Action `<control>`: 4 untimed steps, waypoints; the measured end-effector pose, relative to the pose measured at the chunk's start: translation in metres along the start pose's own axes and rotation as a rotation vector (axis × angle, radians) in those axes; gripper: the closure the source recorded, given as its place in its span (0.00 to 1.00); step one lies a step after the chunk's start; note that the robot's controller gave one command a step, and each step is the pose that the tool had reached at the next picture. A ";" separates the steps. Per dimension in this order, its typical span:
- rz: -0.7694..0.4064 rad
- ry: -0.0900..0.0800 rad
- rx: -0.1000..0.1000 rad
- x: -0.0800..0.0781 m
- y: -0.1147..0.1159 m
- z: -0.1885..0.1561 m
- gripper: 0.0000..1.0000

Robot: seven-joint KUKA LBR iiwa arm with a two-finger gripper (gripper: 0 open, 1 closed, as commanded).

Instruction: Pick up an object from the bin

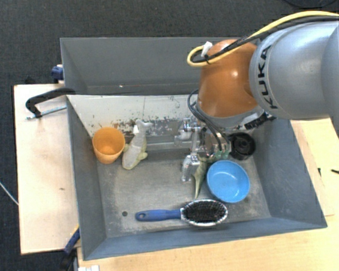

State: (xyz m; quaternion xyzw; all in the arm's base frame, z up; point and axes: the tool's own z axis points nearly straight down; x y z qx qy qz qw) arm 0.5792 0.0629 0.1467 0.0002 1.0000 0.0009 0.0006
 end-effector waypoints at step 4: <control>-0.079 -0.014 0.002 0.004 -0.084 -0.082 1.00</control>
Offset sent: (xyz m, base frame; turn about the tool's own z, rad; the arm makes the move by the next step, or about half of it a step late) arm 0.0171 -0.0797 -0.0191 -0.0983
